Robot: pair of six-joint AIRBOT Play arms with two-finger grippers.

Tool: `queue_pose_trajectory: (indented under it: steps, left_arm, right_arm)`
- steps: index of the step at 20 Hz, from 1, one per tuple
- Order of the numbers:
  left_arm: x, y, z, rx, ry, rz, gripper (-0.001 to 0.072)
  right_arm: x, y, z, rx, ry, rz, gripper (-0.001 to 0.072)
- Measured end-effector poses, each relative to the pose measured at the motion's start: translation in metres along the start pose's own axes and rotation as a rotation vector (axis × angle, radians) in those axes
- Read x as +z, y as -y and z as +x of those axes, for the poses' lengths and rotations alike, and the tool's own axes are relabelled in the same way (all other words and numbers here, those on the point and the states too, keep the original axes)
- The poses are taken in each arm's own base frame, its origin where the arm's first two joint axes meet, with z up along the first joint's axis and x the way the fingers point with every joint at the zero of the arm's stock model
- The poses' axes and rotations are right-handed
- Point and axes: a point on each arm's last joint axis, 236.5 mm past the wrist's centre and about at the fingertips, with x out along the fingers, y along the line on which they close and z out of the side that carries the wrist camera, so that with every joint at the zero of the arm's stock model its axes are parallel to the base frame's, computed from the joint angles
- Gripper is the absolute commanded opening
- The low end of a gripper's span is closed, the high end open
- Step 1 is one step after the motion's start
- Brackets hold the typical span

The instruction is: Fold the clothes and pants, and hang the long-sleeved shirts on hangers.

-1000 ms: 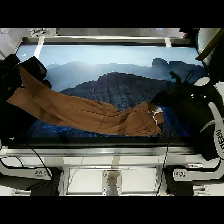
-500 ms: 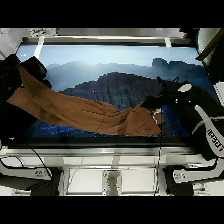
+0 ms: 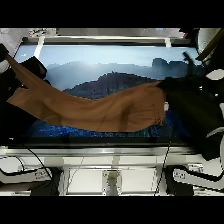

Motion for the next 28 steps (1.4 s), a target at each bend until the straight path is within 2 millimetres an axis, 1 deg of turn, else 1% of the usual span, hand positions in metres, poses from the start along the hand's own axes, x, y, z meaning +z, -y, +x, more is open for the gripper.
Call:
queue_pose_trajectory:
  steps: [2,4,5,7,9,11,13,14,15,16,17,19,20,21,22,24,26,27,28]
  left_arm:
    - [0.009,-0.001,0.005,0.003,0.047,-0.009,0.001]
    - [0.011,-0.005,0.02,0.009,0.075,-0.045,0.001]
    - [0.01,-0.007,0.029,0.01,0.083,-0.066,0.0009]
    - [-0.002,-0.009,0.053,0.011,0.075,-0.084,0.0009]
    - [-0.014,-0.013,0.076,0.017,0.071,-0.103,0.0009]
    - [-0.024,-0.02,0.097,0.027,0.073,-0.126,0.0009]
    - [-0.035,-0.023,0.115,0.033,0.07,-0.139,0.0012]
    - [-0.04,-0.024,0.122,0.034,0.068,-0.143,0.0049]
    - [-0.047,-0.024,0.129,0.035,0.057,-0.144,0.0357]
    - [-0.05,-0.024,0.133,0.035,0.055,-0.147,0.0716]
    - [-0.051,-0.024,0.134,0.035,0.055,-0.147,0.0698]
    - [-0.05,-0.023,0.126,0.033,0.037,-0.131,0.0697]
    - [-0.046,-0.022,0.117,0.032,0.03,-0.109,0.0696]
    - [-0.041,-0.021,0.105,0.029,0.02,-0.094,0.0696]
    - [-0.035,-0.019,0.09,0.026,0.008,-0.079,0.0696]
    - [-0.021,-0.009,0.053,0.011,-0.008,-0.05,0.0695]
    - [-0.009,0.005,0.014,-0.009,-0.019,-0.025,0.0695]
    - [-0.004,0.012,-0.003,-0.018,-0.019,-0.011,0.0695]
    - [0.0,0.018,-0.021,-0.028,-0.019,0.002,0.0695]
  right_arm:
    - [0.021,0.028,-0.009,-0.091,0.085,0.052,0.0012]
    - [0.04,0.055,-0.008,-0.158,0.161,0.115,0.0012]
    - [0.046,0.067,-0.004,-0.181,0.19,0.143,0.0012]
    - [0.057,0.095,0.012,-0.224,0.239,0.214,0.0012]
    - [0.063,0.123,0.029,-0.262,0.289,0.308,0.0012]
    - [0.069,0.15,0.042,-0.297,0.35,0.387,0.0013]
    - [0.069,0.166,0.056,-0.315,0.375,0.434,0.0013]
    - [0.068,0.17,0.062,-0.321,0.38,0.446,0.0024]
    - [0.067,0.172,0.067,-0.324,0.381,0.453,0.0145]
    - [0.068,0.172,0.07,-0.324,0.384,0.451,0.0346]
    - [0.071,0.17,0.071,-0.322,0.387,0.441,0.0427]
    - [0.079,0.158,0.066,-0.3,0.367,0.393,0.0425]
    - [0.085,0.145,0.06,-0.281,0.35,0.349,0.0424]
    - [0.09,0.128,0.053,-0.257,0.33,0.295,0.0423]
    - [0.092,0.108,0.046,-0.231,0.298,0.235,0.0424]
    - [0.09,0.056,0.03,-0.165,0.236,0.101,0.0423]
    - [0.079,0.005,0.016,-0.106,0.172,-0.03,0.0423]
    - [0.072,-0.018,0.009,-0.085,0.145,-0.093,0.0423]
    - [0.066,-0.035,0.003,-0.071,0.125,-0.144,0.0423]
